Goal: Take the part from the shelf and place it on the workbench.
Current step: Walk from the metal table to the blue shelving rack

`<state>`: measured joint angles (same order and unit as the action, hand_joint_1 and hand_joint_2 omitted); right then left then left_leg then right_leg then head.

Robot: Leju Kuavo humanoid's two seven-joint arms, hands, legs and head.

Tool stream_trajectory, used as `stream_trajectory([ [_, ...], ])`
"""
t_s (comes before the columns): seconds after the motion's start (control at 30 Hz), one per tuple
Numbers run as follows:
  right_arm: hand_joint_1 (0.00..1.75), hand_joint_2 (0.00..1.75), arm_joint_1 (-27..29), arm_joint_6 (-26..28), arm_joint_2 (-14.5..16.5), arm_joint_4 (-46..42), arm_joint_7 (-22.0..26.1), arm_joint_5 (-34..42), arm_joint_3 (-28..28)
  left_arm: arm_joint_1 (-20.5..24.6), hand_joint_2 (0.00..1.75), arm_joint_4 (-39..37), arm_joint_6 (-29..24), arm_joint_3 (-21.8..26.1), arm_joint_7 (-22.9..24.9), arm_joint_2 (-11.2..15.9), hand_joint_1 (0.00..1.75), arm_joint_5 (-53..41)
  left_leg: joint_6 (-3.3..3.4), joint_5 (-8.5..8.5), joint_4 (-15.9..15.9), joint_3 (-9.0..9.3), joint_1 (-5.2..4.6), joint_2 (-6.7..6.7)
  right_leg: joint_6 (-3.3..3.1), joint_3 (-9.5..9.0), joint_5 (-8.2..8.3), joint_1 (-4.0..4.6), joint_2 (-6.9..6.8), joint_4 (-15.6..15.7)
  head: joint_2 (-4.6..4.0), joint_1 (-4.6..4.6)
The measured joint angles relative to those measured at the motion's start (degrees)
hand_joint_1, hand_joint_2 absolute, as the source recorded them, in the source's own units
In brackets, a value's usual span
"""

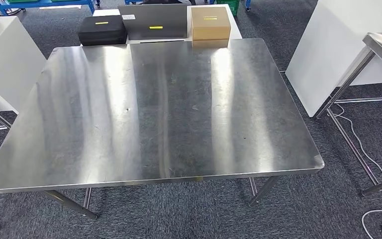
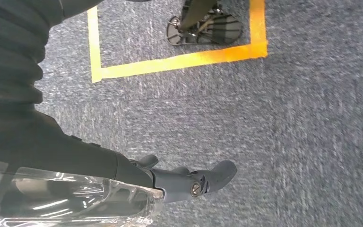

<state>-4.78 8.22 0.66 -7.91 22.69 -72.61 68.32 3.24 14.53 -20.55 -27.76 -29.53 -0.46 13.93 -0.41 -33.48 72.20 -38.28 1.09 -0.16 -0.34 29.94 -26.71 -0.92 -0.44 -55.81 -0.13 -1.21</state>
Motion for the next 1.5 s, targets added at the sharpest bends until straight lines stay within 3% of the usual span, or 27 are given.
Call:
stream_trajectory([
  [0.1,0.0,1.75,-0.05,-0.02,0.09,0.0,0.0,-0.04,0.0,0.11,0.0,0.0,-0.04,0.0,-0.02,0.01,0.0,0.04,0.44,3.82,-10.77,6.92,0.08,0.0,0.37,0.85,0.19,0.17,0.0,-0.88,0.0,0.02],
  [0.13,0.0,1.75,-0.1,-0.02,0.09,0.0,0.0,-0.05,0.0,0.17,0.0,0.0,-0.05,0.0,-0.03,0.01,0.0,0.04,0.73,4.37,-13.2,8.23,-0.01,-0.02,0.58,1.06,0.3,0.31,-0.01,-1.08,0.0,0.05],
  [0.23,0.0,1.75,-0.16,-0.02,0.02,0.0,0.0,-0.06,0.0,0.22,0.0,0.0,-0.09,0.0,-0.04,-0.03,0.0,0.14,1.92,4.99,-14.37,8.18,-0.48,-0.04,1.71,1.64,0.96,0.64,0.01,-1.03,0.0,0.09],
  [0.3,0.0,1.75,-0.12,-0.03,-0.08,0.01,0.0,-0.07,0.0,0.33,0.0,0.0,-0.1,0.0,-0.04,-0.14,0.0,0.3,3.02,5.99,-14.94,7.73,-0.5,0.15,2.21,2.63,0.16,0.56,0.1,-2.17,0.0,0.14],
  [0.37,0.0,1.75,-0.09,-0.04,-0.12,0.02,0.0,-0.12,0.0,0.46,0.0,0.0,-0.15,-0.01,-0.05,-0.19,0.0,0.45,3.83,6.97,-15.27,6.9,-0.46,0.33,1.98,5.13,-3.39,0.27,0.19,-7.57,0.0,0.38],
  [0.43,0.0,1.75,-0.07,-0.04,-0.08,0.02,0.0,-0.17,0.0,0.48,0.0,0.0,-0.19,-0.08,-0.05,-0.17,0.0,0.57,4.03,7.71,-15.22,5.82,-0.56,0.36,1.96,7.81,-7.16,0.11,0.22,-14.95,0.0,0.58],
  [0.47,0.0,1.75,-0.06,-0.04,-0.09,0.02,0.0,-0.2,0.0,0.48,0.0,0.0,-0.2,-0.16,-0.05,-0.18,0.0,0.61,3.97,8.08,-15.2,5.33,-0.6,0.36,2.25,8.09,-7.94,0.06,0.22,-16.73,0.0,0.59],
  [0.5,0.0,1.75,-0.06,-0.04,-0.11,0.02,0.0,-0.22,0.0,0.48,0.0,0.0,-0.21,-0.26,-0.05,-0.19,0.0,0.69,3.87,8.42,-15.17,4.9,-0.61,0.35,2.68,7.19,-7.82,0.04,0.22,-16.27,0.0,0.63],
  [0.57,0.0,1.75,-0.13,-0.04,-0.2,0.02,0.0,-0.26,0.0,0.49,0.0,0.0,-0.25,-0.42,-0.05,-0.22,0.0,0.9,3.49,9.04,-15.11,4.3,-0.6,0.3,3.55,2.11,-5.71,-0.1,0.2,-8.99,0.0,0.64],
  [0.63,0.0,1.75,-0.29,-0.04,-0.27,0.02,0.01,-0.27,0.0,0.51,0.0,0.0,-0.4,-0.46,-0.09,-0.23,0.0,1.04,2.92,9.46,-14.92,4.0,-0.82,0.29,3.5,-2.2,-3.86,0.01,0.25,-1.55,0.0,0.58],
  [0.67,0.0,1.75,-0.34,-0.04,-0.3,0.02,0.01,-0.3,0.0,0.55,0.0,0.0,-0.5,-0.48,-0.13,-0.23,0.0,1.06,2.55,9.65,-14.83,3.93,-0.89,0.3,3.13,-2.97,-3.46,0.14,0.29,0.06,0.0,0.54],
  [0.77,0.0,1.75,-0.31,-0.05,-0.32,0.02,0.02,-0.35,0.0,0.59,0.0,0.0,-0.64,-0.57,-0.22,-0.23,0.0,1.17,1.44,10.03,-14.69,3.7,-0.66,0.28,1.64,-2.55,-2.67,0.24,0.29,0.24,0.0,0.45],
  [0.8,0.0,1.75,-0.32,-0.06,-0.29,0.02,0.02,-0.34,0.0,0.56,0.0,0.0,-0.67,-0.59,-0.23,-0.22,0.0,1.23,1.1,9.33,-14.04,3.37,-0.54,0.23,1.1,-2.37,-2.31,0.06,0.23,0.29,0.0,0.42],
  [0.87,0.0,1.75,-0.35,-0.07,-0.26,0.02,0.02,-0.34,0.0,0.53,0.0,0.0,-0.69,-0.64,-0.27,-0.21,0.0,1.34,0.51,5.34,-9.39,1.56,-0.27,0.13,0.11,-1.76,-1.57,-0.25,0.05,0.39,0.0,0.27],
  [0.93,0.0,1.75,-0.26,-0.07,-0.29,0.02,0.02,-0.33,0.0,0.49,0.0,0.0,-0.69,-0.72,-0.3,-0.22,0.0,1.43,0.03,0.6,-2.07,-0.83,-0.12,0.1,-0.32,-1.11,-0.96,-0.04,-0.05,0.3,0.0,0.14],
  [0.97,0.0,1.75,-0.19,-0.07,-0.29,0.02,0.02,-0.33,0.0,0.46,0.0,0.0,-0.7,-0.74,-0.3,-0.21,0.0,1.49,-0.11,-0.44,0.23,-1.29,-0.08,0.09,-0.31,-0.81,-0.69,0.04,-0.07,0.2,0.0,0.15],
  [1.0,0.0,1.75,-0.1,-0.07,-0.28,0.02,0.02,-0.32,0.0,0.44,0.0,0.0,-0.7,-0.77,-0.3,-0.21,0.0,1.52,-0.16,-0.41,0.68,-0.84,-0.03,0.1,-0.22,-0.54,-0.49,0.1,-0.06,0.06,0.0,0.12],
  [1.03,0.0,1.75,-0.01,-0.07,-0.25,0.02,0.01,-0.31,0.0,0.42,0.0,0.0,-0.7,-0.79,-0.3,-0.2,0.0,1.56,-0.13,0.6,-0.87,0.56,0.01,0.11,-0.12,-0.25,-0.36,0.12,-0.04,-0.14,0.0,0.13],
  [1.13,0.0,1.75,0.03,-0.07,-0.05,0.02,0.0,-0.25,0.0,0.49,0.0,0.0,-0.7,-0.81,-0.31,-0.15,0.0,1.58,0.57,4.42,-11.45,7.25,-0.03,0.06,0.16,0.31,-0.23,0.33,-0.02,-0.8,0.0,0.15],
  [1.17,0.0,1.75,-0.03,-0.07,0.0,0.02,0.0,-0.24,0.0,0.51,0.0,0.0,-0.7,-0.81,-0.33,-0.14,0.0,1.6,0.91,4.85,-13.61,8.37,-0.17,0.03,0.39,0.53,-0.1,0.47,-0.03,-0.94,0.0,0.18],
  [1.27,0.0,1.75,-0.13,-0.07,0.01,0.02,0.0,-0.24,0.0,0.47,0.0,0.0,-0.7,-0.83,-0.37,-0.13,0.0,1.67,2.04,5.29,-14.61,8.19,-0.53,0.03,1.48,1.19,0.43,0.67,-0.03,-0.96,0.0,0.19],
  [1.3,0.0,1.75,-0.12,-0.07,-0.01,0.02,0.0,-0.23,0.0,0.5,0.0,0.0,-0.69,-0.84,-0.37,-0.15,0.0,1.68,2.55,5.71,-14.92,8.08,-0.5,0.11,1.76,1.56,0.11,0.65,0.02,-1.4,0.0,0.19],
  [1.37,0.0,1.75,-0.11,-0.07,0.0,0.02,0.0,-0.23,0.0,0.62,0.0,0.0,-0.67,-0.84,-0.37,-0.14,0.0,1.73,3.59,6.71,-15.53,7.64,-0.33,0.33,1.82,3.6,-2.59,0.55,0.13,-5.54,0.0,0.38],
  [1.43,0.0,1.75,-0.09,-0.07,0.04,0.02,-0.03,-0.23,0.0,0.66,0.0,0.0,-0.63,-0.85,-0.35,-0.1,0.0,1.78,3.93,7.46,-15.52,6.74,-0.47,0.48,1.69,6.8,-6.62,0.26,0.2,-13.21,0.0,0.54],
  [1.47,0.0,1.75,-0.08,-0.07,0.04,0.02,-0.05,-0.24,0.0,0.65,0.0,0.0,-0.62,-0.85,-0.34,-0.11,0.0,1.79,3.92,7.84,-15.48,6.26,-0.51,0.53,1.89,7.8,-7.85,0.15,0.2,-16.09,0.0,0.52],
  [1.5,0.0,1.75,-0.07,-0.07,0.02,0.02,-0.09,-0.24,0.0,0.65,0.0,0.0,-0.61,-0.86,-0.33,-0.13,0.0,1.79,3.83,8.18,-15.46,5.8,-0.52,0.54,2.27,7.8,-8.19,0.07,0.2,-17.04,0.0,0.53],
])
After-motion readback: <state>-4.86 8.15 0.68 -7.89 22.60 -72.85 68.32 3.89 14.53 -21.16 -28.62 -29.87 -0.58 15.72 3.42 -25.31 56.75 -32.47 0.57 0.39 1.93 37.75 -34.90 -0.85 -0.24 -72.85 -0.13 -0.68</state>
